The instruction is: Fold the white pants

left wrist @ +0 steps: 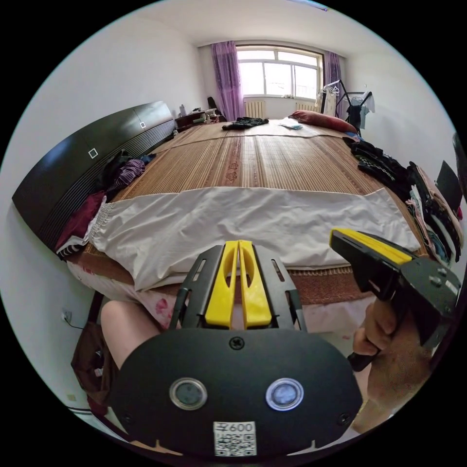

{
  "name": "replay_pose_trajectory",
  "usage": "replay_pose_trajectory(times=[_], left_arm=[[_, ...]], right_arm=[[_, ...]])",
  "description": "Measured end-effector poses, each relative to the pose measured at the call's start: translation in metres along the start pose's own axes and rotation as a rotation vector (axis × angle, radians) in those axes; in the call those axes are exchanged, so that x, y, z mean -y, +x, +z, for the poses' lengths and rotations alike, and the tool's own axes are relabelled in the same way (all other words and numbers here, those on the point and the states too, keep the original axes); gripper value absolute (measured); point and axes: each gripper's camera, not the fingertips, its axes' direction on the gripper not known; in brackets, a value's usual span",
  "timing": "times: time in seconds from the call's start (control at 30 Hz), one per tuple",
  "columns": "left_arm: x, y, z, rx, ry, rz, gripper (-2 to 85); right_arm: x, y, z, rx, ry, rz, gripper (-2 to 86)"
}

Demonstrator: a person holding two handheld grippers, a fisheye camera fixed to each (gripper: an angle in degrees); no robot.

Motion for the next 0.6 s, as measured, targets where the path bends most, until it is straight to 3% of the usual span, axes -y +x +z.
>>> replay_pose_trajectory(times=[0.6], left_arm=[[0.035,-0.081,-0.005,-0.015,-0.047,-0.080,0.4]], right_arm=[[-0.053,-0.013,0.028,0.012,-0.012,-0.101,-0.8]])
